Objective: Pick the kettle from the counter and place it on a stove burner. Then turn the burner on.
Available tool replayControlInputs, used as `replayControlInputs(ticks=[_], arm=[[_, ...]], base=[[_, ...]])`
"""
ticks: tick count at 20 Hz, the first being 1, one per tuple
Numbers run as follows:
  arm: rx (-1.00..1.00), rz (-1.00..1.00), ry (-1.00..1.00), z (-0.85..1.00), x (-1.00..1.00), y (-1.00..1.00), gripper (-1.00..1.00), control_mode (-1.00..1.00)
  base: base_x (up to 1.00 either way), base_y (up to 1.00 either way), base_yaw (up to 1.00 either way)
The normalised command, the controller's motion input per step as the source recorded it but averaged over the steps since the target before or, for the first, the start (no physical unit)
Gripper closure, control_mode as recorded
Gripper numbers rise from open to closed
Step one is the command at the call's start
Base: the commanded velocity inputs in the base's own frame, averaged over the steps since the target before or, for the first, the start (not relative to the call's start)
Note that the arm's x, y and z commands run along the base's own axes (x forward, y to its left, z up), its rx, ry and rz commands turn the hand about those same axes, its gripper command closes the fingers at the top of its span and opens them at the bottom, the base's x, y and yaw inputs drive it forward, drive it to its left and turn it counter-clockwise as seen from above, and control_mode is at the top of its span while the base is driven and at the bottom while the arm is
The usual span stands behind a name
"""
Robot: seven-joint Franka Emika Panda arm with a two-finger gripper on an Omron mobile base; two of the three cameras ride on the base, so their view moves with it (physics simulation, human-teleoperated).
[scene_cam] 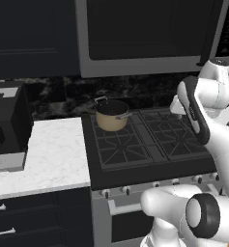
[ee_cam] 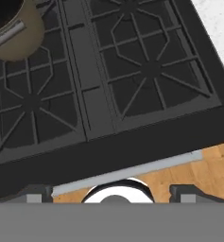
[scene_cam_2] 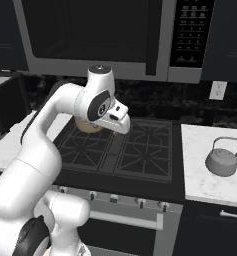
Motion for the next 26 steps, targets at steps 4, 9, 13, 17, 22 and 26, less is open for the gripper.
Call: replayControlInputs(ticks=[4, 9, 13, 17, 22, 26], arm=[[0.13, -0.3, 0.05, -0.26, 0.0, -1.0, -1.0, -1.0], [0.15, -0.32, 0.03, -0.13, 0.18, -1.0, -1.0, -1.0], [0.14, -0.31, 0.02, -0.01, 0.32, -1.0, -1.0, -1.0], [0.08, -0.3, 0.0, 0.0, 0.27, -1.0, -1.0, -1.0], [0.0, -0.33, -0.07, 0.0, 0.17, -1.0, -1.0, -1.0], [0.0, -0.33, 0.0, 0.0, 0.46, -1.0, -1.0, -1.0]], base=[[0.0, 0.0, 0.0], [0.0, 0.0, 0.0], [0.0, 0.0, 0.0], [0.0, 0.0, 0.0], [0.0, 0.0, 0.0], [0.0, 0.0, 0.0]])
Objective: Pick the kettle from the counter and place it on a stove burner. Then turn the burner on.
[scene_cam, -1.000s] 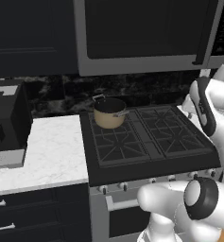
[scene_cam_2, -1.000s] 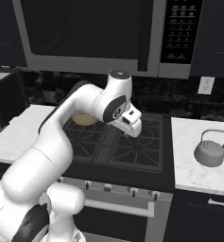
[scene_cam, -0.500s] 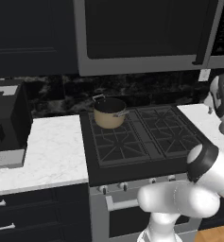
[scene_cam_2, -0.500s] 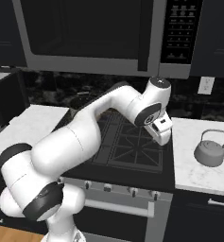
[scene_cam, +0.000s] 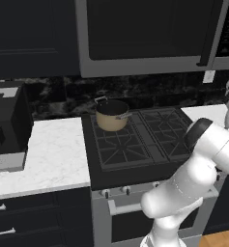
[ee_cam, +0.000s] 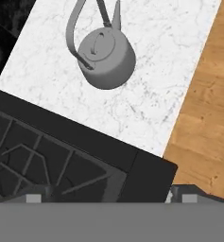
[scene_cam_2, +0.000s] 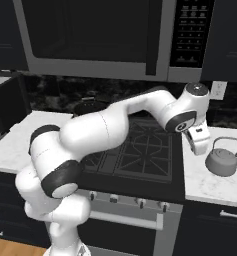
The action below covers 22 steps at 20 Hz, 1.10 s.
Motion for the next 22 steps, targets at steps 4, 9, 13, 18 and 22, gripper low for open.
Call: replayControlInputs(ticks=[4, 9, 13, 18, 22], arm=[[0.0, -0.17, 0.02, -0.04, 0.71, -1.0, -1.0, -1.0], [0.0, 0.0, 0.0, -0.13, 0.44, -0.65, -1.0, -1.0], [0.0, 0.07, 0.0, -0.01, 0.01, -0.39, -1.0, -1.0], [0.01, 0.05, 0.0, 0.0, 0.01, -0.39, -1.0, -1.0], [0.0, 0.01, 0.02, -0.13, 0.19, -0.06, -1.0, -1.0]], base=[[0.0, 0.0, 0.0], [0.0, 0.0, 0.0], [0.0, 0.0, 0.0], [0.0, 0.0, 0.0], [0.0, 0.0, 0.0]])
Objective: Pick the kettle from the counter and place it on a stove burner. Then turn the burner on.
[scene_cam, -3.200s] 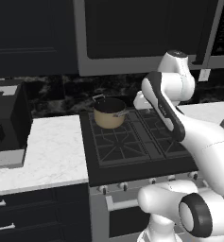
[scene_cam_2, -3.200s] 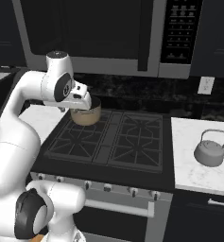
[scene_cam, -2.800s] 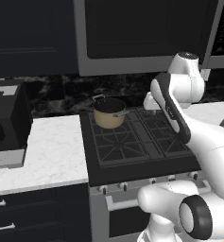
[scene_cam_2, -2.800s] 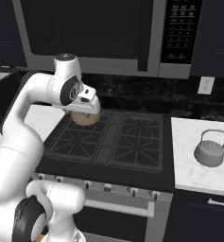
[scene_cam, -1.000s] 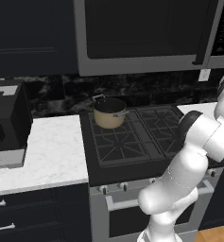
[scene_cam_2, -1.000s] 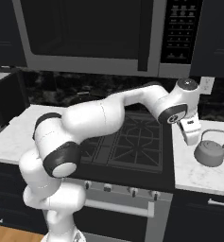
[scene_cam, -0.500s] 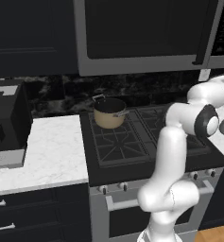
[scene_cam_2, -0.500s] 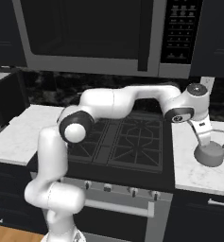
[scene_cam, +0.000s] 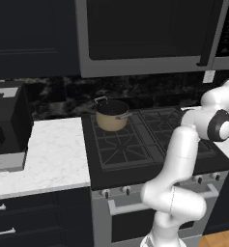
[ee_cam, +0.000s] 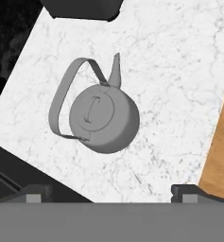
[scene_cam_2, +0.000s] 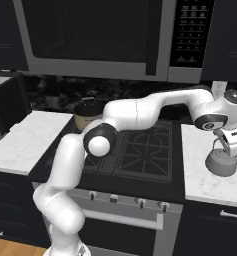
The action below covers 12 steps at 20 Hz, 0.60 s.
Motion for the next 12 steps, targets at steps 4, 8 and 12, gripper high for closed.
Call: replayControlInputs(ticks=[4, 8, 12], arm=[[0.0, 0.0, 0.01, -0.18, 0.36, 0.0, -1.0, -1.0], [0.0, 0.0, 0.02, -0.3, 0.39, 0.0, -1.0, -1.0], [-0.02, 0.0, 0.06, -0.47, 0.42, 0.0, -1.0, -1.0]], base=[[0.0, 0.0, 0.0], [0.0, 0.0, 0.0], [0.0, 0.0, 0.0]])
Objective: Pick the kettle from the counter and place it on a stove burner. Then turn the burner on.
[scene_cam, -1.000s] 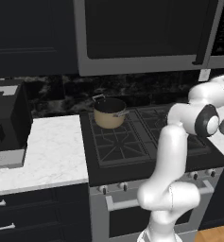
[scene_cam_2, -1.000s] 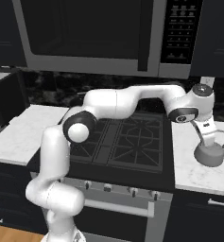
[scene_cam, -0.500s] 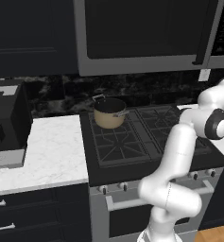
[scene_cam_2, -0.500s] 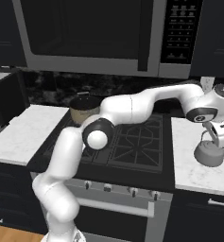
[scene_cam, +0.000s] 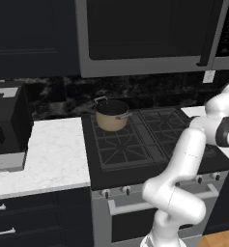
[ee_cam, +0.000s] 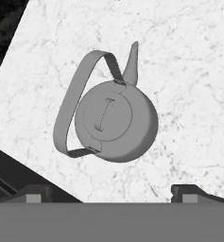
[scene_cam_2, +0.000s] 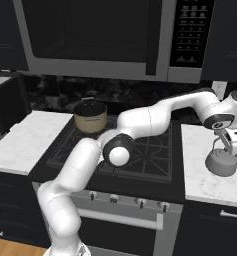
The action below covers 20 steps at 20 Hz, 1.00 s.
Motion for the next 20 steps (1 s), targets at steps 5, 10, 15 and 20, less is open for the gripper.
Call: replayControlInputs(ticks=[5, 10, 15, 20], arm=[[0.0, 0.0, 0.02, -0.22, 0.56, 0.0, -1.0, -1.0], [0.0, 0.0, 0.02, -0.34, 0.51, 0.0, -1.0, -1.0], [-0.03, 0.0, 0.04, -0.48, 0.29, -0.08, -1.0, -1.0], [-0.01, 0.0, 0.01, -0.28, 0.19, -0.1, 1.0, -1.0]], base=[[0.0, 0.0, 0.0], [0.0, 0.0, 0.0], [0.0, 0.0, 0.0], [0.0, 0.0, 0.0]])
